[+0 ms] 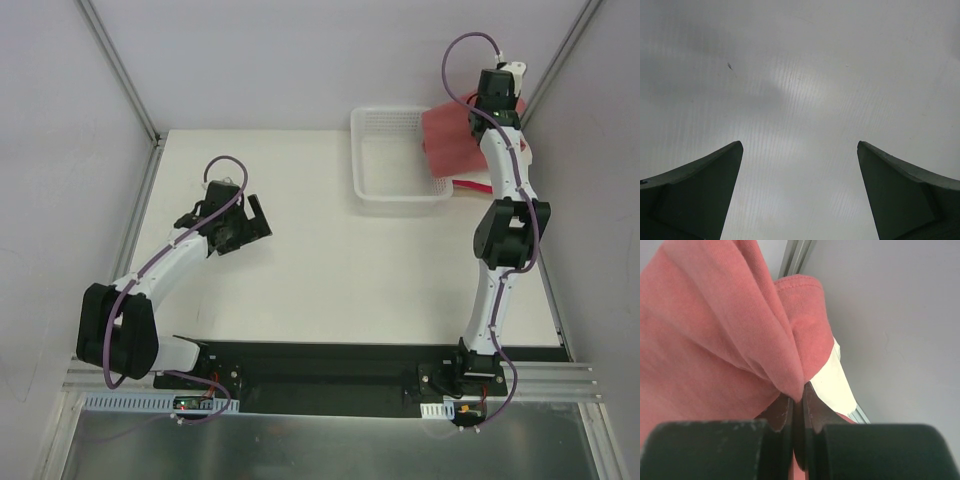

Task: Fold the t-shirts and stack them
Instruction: Put the neatly folded tshirt into the corner of the board with the right arm

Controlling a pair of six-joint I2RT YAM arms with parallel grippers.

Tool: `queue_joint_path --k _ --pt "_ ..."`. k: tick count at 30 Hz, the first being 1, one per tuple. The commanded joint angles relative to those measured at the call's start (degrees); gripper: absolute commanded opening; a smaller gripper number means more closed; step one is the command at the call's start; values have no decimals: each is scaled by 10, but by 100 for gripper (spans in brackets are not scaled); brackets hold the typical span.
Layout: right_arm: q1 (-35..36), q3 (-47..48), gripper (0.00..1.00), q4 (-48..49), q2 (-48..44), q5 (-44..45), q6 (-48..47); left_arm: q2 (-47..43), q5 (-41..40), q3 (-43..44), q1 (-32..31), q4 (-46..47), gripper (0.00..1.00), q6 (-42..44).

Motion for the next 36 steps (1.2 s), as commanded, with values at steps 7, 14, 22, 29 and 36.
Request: queue_joint_path --k 7,14,22,29,36 --pt "-49 26 1 41 13 -5 52 23 -17 38 3 -8 99 3" --pt "-63 25 1 44 30 -15 47 40 -15 50 3 -9 99 2" --pt "-83 3 1 48 37 -25 64 53 -16 54 3 -9 99 3" --pt "-87 4 2 54 56 -48 58 72 -13 64 3 -10 99 1" --pt "-91 0 9 46 68 -46 67 78 -10 67 3 -10 99 -3"
